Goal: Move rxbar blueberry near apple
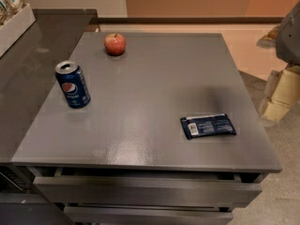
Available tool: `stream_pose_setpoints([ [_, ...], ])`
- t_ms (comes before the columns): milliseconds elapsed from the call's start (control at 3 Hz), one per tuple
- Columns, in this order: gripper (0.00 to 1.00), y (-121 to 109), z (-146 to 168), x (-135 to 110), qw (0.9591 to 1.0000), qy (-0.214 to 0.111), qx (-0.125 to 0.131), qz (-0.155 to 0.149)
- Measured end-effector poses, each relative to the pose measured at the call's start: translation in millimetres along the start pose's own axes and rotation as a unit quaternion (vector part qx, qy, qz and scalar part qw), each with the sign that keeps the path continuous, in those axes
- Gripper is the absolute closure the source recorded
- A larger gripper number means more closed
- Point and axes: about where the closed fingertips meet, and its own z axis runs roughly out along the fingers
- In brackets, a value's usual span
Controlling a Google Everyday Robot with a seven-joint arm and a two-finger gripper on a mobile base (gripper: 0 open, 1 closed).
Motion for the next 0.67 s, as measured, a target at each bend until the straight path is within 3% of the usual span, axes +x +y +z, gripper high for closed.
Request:
stream_pose_setpoints([
  [333, 0.00, 1, 3, 0, 1.0000, -0.002, 0.003, -0.005],
  [667, 0.00, 7, 29, -1, 0.9995, -0.017, -0.019, -0.020],
])
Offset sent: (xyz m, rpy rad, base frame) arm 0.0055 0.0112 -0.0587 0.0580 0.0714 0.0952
